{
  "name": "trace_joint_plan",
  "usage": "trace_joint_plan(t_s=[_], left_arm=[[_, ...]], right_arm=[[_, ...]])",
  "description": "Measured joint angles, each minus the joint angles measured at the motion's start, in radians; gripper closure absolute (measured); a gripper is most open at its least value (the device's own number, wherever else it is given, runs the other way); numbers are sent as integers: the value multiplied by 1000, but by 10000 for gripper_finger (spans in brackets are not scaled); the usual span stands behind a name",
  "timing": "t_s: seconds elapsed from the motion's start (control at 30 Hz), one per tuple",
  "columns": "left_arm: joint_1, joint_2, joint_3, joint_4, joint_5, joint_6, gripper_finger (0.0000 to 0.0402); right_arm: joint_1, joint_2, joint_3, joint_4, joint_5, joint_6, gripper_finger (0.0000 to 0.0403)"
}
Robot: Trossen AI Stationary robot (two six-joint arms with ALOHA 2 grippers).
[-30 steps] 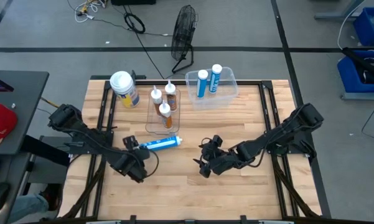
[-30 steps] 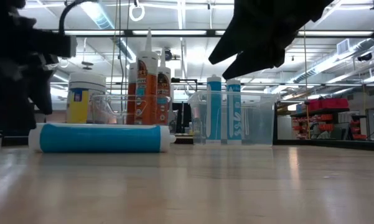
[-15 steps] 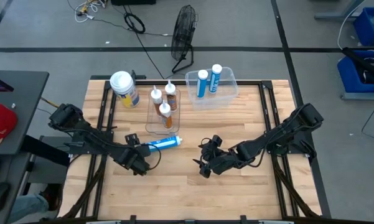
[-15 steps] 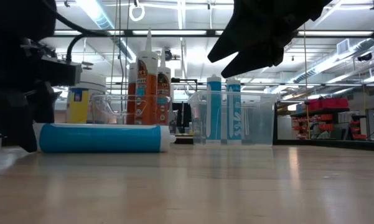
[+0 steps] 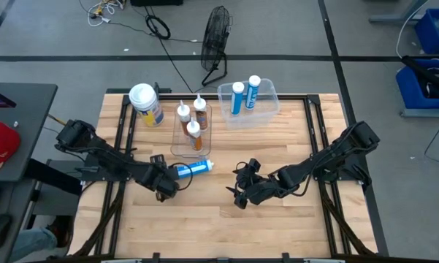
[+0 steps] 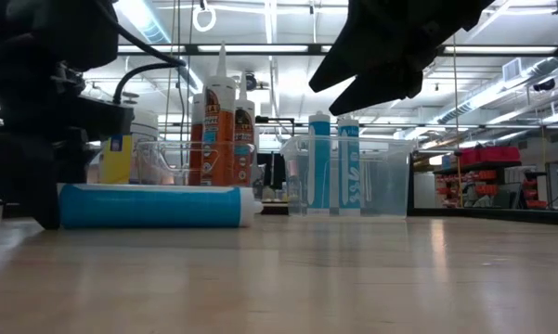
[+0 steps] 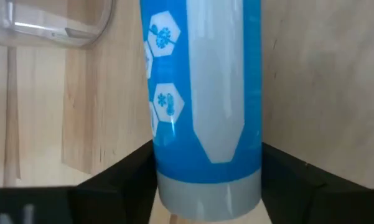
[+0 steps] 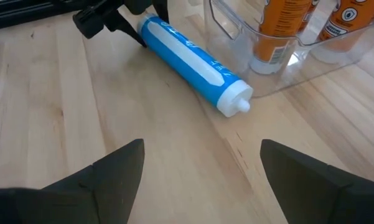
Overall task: Pick & place silicon tubes, Sealant and Lysol wipes
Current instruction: Put the blue sealant into the white bin
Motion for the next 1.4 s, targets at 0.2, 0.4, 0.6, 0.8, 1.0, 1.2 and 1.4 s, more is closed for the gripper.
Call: trace_joint_plan(t_s=[0.2, 0.4, 0.6, 0.8, 1.0, 1.2, 1.4], left_arm=[[-25, 0, -1, 0, 0, -15, 186], [-88, -8, 17, -8, -67, -49, 186], [-121, -46, 49, 65, -107, -48, 187], [-150, -56, 77, 105, -196, -46, 188], [-164, -57, 95, 107, -232, -41, 188], [-164, -57, 94, 147, -214, -22, 189], [-163, -57, 95, 279, -138, 103, 189]], right_arm=[[33, -6, 0, -165, 1, 71, 76], [129, -7, 0, -424, 93, 394, 76], [204, -7, 0, -488, 216, 557, 76], [211, -7, 0, -486, 273, 580, 76], [214, -7, 0, -485, 285, 600, 76], [210, -7, -105, -296, 281, 620, 76], [170, -7, -339, 145, 239, 483, 76]])
